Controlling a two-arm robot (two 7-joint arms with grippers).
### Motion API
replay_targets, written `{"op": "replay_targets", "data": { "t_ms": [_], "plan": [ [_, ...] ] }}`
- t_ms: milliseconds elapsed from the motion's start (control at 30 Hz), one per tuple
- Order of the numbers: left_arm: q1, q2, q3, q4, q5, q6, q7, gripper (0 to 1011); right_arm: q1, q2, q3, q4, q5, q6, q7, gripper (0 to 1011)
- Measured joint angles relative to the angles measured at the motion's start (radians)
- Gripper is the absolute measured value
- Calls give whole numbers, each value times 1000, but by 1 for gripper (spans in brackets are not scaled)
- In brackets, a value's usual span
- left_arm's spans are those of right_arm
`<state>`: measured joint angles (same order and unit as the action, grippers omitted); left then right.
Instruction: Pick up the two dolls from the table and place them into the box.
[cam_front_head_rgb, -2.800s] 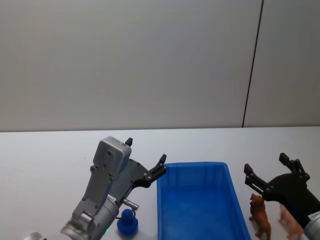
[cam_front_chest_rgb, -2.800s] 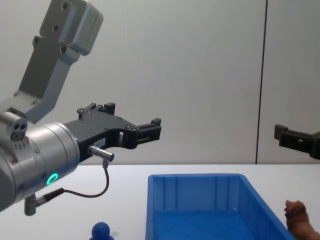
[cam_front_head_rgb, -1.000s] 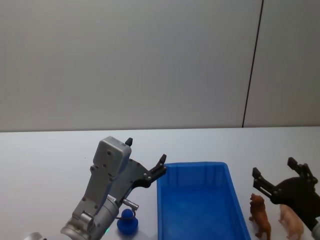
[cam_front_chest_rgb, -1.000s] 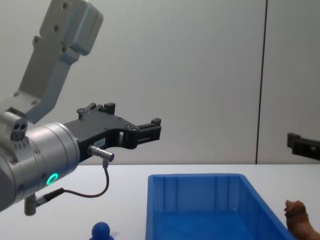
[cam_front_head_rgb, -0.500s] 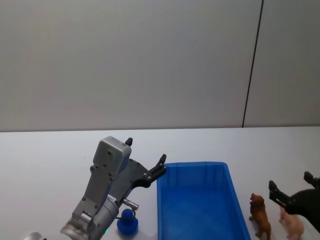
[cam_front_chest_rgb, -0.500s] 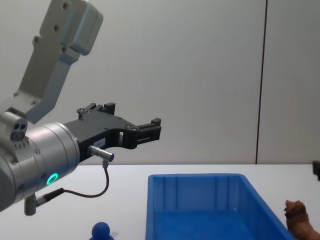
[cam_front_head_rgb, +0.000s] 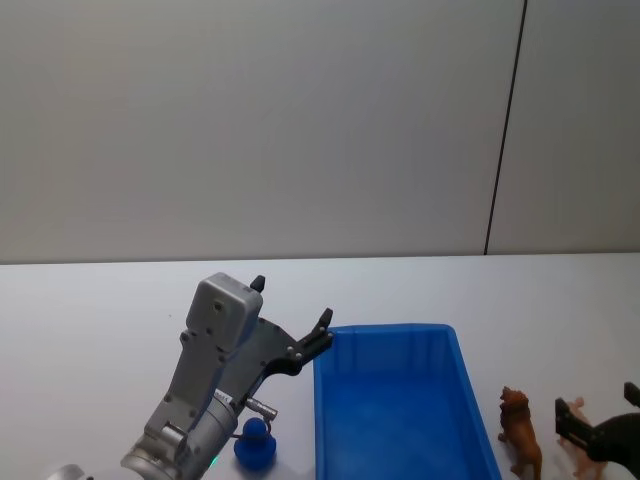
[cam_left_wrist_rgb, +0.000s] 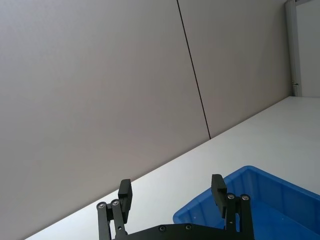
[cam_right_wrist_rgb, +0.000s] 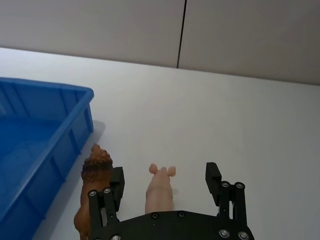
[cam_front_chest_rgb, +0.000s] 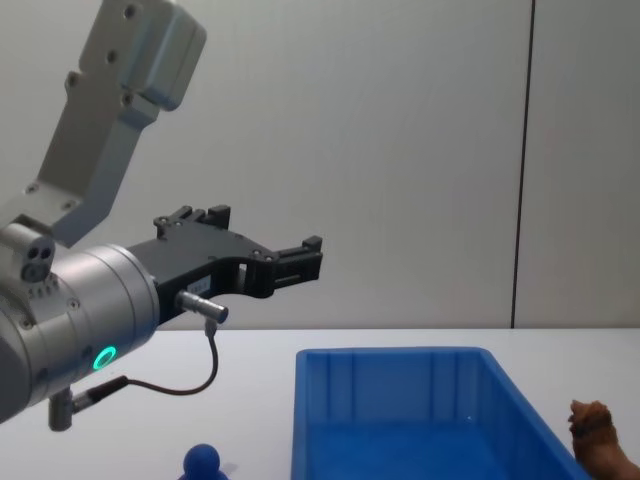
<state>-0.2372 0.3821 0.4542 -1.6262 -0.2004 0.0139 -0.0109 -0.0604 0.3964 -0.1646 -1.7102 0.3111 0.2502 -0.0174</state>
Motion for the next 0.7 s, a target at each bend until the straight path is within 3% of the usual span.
{"op": "replay_targets", "data": {
  "t_ms": [300,700],
  "plan": [
    [0,0,0,0,0,0,0,1001,1,-6,0,39,0,9,18,994],
    [0,0,0,0,0,0,0,1001,8,-21,-7,93,8,25,42,707]
  ]
}}
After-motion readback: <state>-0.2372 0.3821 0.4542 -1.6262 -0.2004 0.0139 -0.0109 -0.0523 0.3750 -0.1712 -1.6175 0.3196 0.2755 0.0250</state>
